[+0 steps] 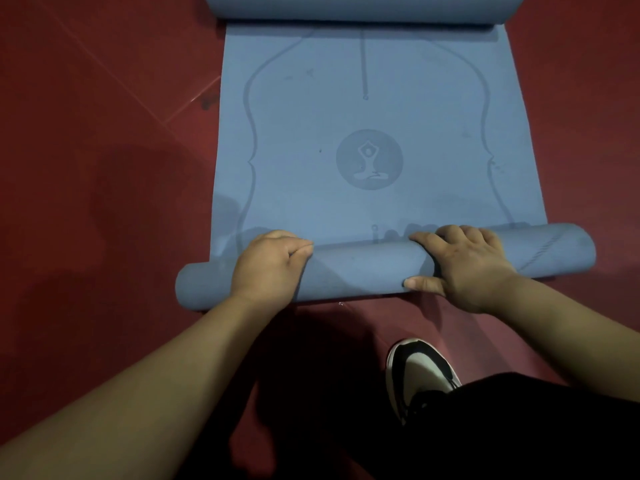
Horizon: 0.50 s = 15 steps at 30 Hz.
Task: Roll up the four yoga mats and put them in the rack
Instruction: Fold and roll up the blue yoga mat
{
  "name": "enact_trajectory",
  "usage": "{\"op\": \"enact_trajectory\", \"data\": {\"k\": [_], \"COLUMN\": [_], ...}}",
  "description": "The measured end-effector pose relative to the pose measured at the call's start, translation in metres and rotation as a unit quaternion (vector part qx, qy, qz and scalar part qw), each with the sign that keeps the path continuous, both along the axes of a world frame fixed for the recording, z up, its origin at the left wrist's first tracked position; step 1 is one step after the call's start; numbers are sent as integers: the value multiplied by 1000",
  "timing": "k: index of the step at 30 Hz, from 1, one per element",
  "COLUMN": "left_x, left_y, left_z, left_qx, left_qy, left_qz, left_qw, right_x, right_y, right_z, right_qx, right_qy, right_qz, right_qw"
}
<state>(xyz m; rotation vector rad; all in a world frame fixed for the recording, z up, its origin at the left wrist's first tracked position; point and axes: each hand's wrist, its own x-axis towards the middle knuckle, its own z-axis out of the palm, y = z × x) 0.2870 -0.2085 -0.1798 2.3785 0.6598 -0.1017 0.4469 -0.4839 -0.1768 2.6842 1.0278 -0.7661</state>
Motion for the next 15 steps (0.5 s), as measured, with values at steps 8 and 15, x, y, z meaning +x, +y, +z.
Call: {"op": "enact_trajectory", "data": {"k": [8,15], "left_x": [-1,7], "left_y": [-17,-8], "left_z": [9,3], "left_qx": [106,143], "left_qy": [172,221], "left_qz": [-108,-186], "left_qw": [974,947], "right_x": [2,0], "right_y": [3,4], "right_z": [4,2], "right_qx": [-6,8], "right_qy": [12,-20], "right_qz": [0,-7], "right_qw": [1000,1000]}}
